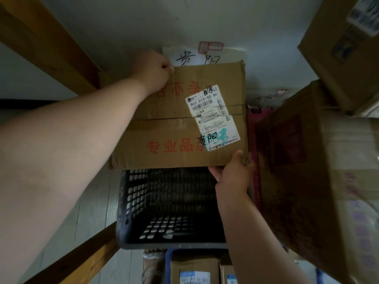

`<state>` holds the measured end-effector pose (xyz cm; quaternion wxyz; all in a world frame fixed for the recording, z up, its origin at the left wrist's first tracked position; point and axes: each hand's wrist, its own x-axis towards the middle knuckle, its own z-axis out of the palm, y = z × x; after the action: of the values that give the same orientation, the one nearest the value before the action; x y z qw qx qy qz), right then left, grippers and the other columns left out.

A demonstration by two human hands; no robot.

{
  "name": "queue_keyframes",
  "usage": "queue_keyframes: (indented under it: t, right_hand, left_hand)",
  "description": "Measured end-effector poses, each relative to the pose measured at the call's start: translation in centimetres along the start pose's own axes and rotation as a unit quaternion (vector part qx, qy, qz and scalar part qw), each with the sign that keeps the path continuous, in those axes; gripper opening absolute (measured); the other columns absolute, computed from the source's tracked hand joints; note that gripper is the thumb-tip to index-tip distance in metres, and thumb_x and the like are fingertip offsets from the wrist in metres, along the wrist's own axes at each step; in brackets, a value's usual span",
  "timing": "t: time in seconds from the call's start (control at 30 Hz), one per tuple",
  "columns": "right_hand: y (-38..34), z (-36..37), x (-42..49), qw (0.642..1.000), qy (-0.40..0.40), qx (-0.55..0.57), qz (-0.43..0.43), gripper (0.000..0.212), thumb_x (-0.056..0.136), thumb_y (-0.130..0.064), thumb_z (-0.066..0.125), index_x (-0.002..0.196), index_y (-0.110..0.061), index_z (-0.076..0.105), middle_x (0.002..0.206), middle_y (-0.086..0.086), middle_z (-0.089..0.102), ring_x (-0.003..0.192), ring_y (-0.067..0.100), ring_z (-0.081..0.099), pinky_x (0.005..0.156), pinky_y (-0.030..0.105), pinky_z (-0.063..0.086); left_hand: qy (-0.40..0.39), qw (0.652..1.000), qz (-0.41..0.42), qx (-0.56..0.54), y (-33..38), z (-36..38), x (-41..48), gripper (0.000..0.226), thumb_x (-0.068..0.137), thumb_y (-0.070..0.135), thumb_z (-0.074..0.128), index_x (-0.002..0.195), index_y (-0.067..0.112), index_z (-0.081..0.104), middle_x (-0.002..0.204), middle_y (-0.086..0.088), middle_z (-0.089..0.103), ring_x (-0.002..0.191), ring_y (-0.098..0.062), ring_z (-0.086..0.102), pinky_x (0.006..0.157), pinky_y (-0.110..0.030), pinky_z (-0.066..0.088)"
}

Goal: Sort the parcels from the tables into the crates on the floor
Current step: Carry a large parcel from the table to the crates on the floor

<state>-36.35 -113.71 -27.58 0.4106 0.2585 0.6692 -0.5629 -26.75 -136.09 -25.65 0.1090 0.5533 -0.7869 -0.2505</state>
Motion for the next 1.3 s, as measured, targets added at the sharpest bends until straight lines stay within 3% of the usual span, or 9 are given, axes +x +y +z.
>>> queue_keyframes:
  t: [0.13,0.27,0.37,0.6,0.77,0.87,0.97,1.1,1.3]
  right_hand:
    - [1.1,0.0,1.9,0.999,0.008,0.014,-0.037,0.025,0.101,-0.029,0.044,0.124,-0.022,0.042,0.136,0.007,0.045,0.107,0.025,0.051,0.056,0.034,0.054]
    - [3.0,-0.9,3.0,0.999,0.034,0.021,-0.031,0.010,0.102,-0.024,0.042,0.111,-0.024,0.042,0.131,0.009,0.049,0.103,0.026,0.054,0.064,0.038,0.054]
    - [3.0,-1.9,2.6,0.998,0.038,0.038,-0.020,0.006,0.103,-0.020,0.039,0.105,-0.022,0.045,0.118,0.014,0.057,0.082,0.025,0.062,0.056,0.031,0.051]
    - [1.7,-2.9,1.3,0.999,0.036,0.009,-0.030,0.010,0.104,-0.018,0.037,0.105,-0.017,0.047,0.091,0.010,0.059,0.069,0.021,0.062,0.058,0.032,0.051]
    - [1.5,-1.8,2.8,0.999,0.044,-0.007,-0.007,0.011,0.103,-0.016,0.039,0.108,-0.017,0.048,0.110,0.014,0.056,0.072,0.022,0.061,0.069,0.040,0.054]
    - [2.5,-1.3,4.1,0.999,0.045,0.009,-0.003,0.013,0.101,-0.013,0.042,0.100,-0.022,0.051,0.115,0.010,0.056,0.091,0.030,0.063,0.075,0.036,0.051]
    - [3.5,-0.7,5.8,1.000,0.008,0.000,-0.030,0.027,0.097,-0.004,0.048,0.116,-0.022,0.051,0.129,0.010,0.053,0.106,0.027,0.059,0.081,0.032,0.051]
    - [3.7,0.7,7.7,0.996,-0.046,-0.071,-0.028,0.071,0.092,0.012,0.045,0.145,-0.031,0.028,0.141,0.008,0.042,0.118,0.026,0.050,0.097,0.038,0.045]
    - [5.9,1.6,9.9,0.957,-0.020,-0.267,-0.110,0.090,0.092,-0.001,0.055,0.149,-0.044,0.001,0.146,0.011,0.040,0.124,0.033,0.050,0.099,0.049,0.046]
  left_hand:
    - [0.048,0.988,0.047,0.137,-0.1,3.1,-1.2,0.033,0.098,0.028,0.038,0.116,0.018,0.064,0.124,-0.011,0.061,0.121,-0.032,0.047,0.105,-0.041,0.027]
    - [0.018,0.970,0.028,0.240,-1.0,5.0,-4.6,0.051,0.099,0.050,0.024,0.147,0.035,0.025,0.158,-0.008,0.016,0.145,-0.033,0.008,0.109,-0.063,-0.005]
    - [-0.009,0.967,0.006,0.253,-0.7,4.9,-5.0,0.055,0.097,0.054,0.021,0.149,0.036,0.019,0.154,-0.011,0.024,0.141,-0.035,0.016,0.106,-0.068,0.002]
    - [-0.006,0.968,0.008,0.250,0.4,4.0,-3.5,0.049,0.098,0.052,0.023,0.129,0.024,0.048,0.132,-0.013,0.048,0.126,-0.032,0.038,0.107,-0.056,0.017]
    - [-0.102,0.969,-0.011,0.225,-0.6,5.0,-1.3,0.048,0.098,0.052,0.021,0.133,0.027,0.044,0.140,-0.016,0.040,0.133,-0.034,0.030,0.108,-0.060,0.017]
    - [-0.165,0.970,-0.026,0.177,-1.4,7.0,-1.2,0.054,0.098,0.051,0.025,0.149,0.032,0.019,0.156,-0.019,0.013,0.144,-0.037,0.006,0.113,-0.060,0.003]
    - [-0.163,0.972,0.015,0.171,-2.3,9.3,-3.3,0.070,0.094,0.059,0.030,0.151,0.033,-0.002,0.158,-0.014,-0.014,0.144,-0.036,-0.014,0.115,-0.055,-0.003]
    - [-0.228,0.951,0.009,0.207,-4.8,12.2,-7.4,0.077,0.088,0.068,0.033,0.149,0.039,-0.007,0.156,-0.006,-0.024,0.142,-0.032,-0.023,0.110,-0.065,-0.002]
    - [-0.290,0.937,-0.056,0.188,-5.9,14.5,-9.0,0.098,0.074,0.081,0.041,0.145,0.044,-0.015,0.152,-0.004,-0.034,0.139,-0.032,-0.030,0.105,-0.071,-0.002]
